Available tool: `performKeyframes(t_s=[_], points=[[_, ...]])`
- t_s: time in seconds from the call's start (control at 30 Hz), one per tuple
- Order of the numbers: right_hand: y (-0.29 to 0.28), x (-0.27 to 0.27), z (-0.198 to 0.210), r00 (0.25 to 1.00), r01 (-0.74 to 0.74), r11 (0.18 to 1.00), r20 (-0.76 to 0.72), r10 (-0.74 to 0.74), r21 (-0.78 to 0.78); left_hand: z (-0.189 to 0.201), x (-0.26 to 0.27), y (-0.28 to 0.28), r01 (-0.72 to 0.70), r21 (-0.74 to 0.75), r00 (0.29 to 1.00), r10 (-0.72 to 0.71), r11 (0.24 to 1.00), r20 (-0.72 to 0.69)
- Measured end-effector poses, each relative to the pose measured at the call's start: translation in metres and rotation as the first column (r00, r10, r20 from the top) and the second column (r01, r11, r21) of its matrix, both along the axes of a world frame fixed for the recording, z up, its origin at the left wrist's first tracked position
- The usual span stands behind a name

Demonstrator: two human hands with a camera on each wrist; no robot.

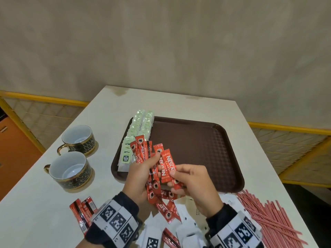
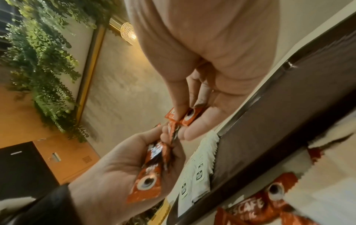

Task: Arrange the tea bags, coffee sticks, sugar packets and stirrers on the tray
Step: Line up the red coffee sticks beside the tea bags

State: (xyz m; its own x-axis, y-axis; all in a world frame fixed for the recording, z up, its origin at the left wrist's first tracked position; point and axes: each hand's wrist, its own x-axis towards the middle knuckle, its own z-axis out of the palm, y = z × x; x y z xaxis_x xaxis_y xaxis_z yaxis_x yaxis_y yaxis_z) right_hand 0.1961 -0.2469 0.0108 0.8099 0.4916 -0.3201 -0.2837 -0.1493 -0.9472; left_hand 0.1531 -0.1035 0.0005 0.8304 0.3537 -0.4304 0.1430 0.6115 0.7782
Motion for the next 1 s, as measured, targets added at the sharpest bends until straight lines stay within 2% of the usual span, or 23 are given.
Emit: performKeyframes(t_s=[0.07,0.13,0.17,0.23,0.3,0.37,0.47,0.57,0.63,0.7,0.83,1.0], points=[[-0.003,0.002,0.001,0.997,-0.046,0.997,0.063,0.050,-0.064,-0.001,-0.001,0.010,0.013,0.019,1.000,-0.013,1.000,-0.007],[-0.009,0.009,0.005,0.965,-0.104,0.983,0.223,0.137,-0.152,-0.002,-0.005,0.022,0.083,0.088,0.996,-0.079,0.993,-0.043],[-0.013,0.013,0.010,0.926,-0.137,0.968,0.320,0.200,-0.209,-0.002,-0.007,0.028,0.139,0.140,0.989,-0.130,0.980,-0.069],[-0.017,0.020,0.021,0.834,-0.184,0.937,0.458,0.308,-0.296,-0.004,-0.010,0.038,0.269,0.258,0.962,-0.246,0.928,-0.120],[-0.015,0.023,0.030,0.797,-0.179,0.930,0.507,0.329,-0.322,-0.003,-0.013,0.043,0.381,0.373,0.925,-0.348,0.846,-0.156],[-0.007,0.026,0.032,0.804,-0.174,0.937,0.506,0.313,-0.303,0.000,-0.014,0.043,0.454,0.462,0.890,-0.417,0.762,-0.186],[0.004,0.029,0.028,0.823,-0.249,0.916,0.430,0.371,-0.314,0.004,-0.013,0.041,0.497,0.517,0.862,-0.465,0.697,-0.202],[0.007,0.032,0.029,0.858,-0.360,0.892,0.280,0.431,-0.273,0.006,-0.013,0.045,0.521,0.511,0.848,-0.484,0.684,-0.216],[0.007,0.034,0.031,0.855,-0.376,0.879,0.255,0.451,-0.293,0.008,-0.014,0.047,0.529,0.472,0.843,-0.499,0.705,-0.198],[0.008,0.036,0.032,0.857,-0.352,0.883,0.272,0.437,-0.312,0.010,-0.015,0.048,0.547,0.487,0.830,-0.516,0.681,-0.211],[0.008,0.044,0.038,0.858,-0.315,0.895,0.308,0.411,-0.317,0.010,-0.016,0.048,0.587,0.584,0.789,-0.557,0.561,-0.259],[0.012,0.044,0.041,0.828,-0.287,0.885,0.370,0.422,-0.367,0.005,-0.016,0.050,0.560,0.674,0.805,-0.507,0.481,-0.307]])
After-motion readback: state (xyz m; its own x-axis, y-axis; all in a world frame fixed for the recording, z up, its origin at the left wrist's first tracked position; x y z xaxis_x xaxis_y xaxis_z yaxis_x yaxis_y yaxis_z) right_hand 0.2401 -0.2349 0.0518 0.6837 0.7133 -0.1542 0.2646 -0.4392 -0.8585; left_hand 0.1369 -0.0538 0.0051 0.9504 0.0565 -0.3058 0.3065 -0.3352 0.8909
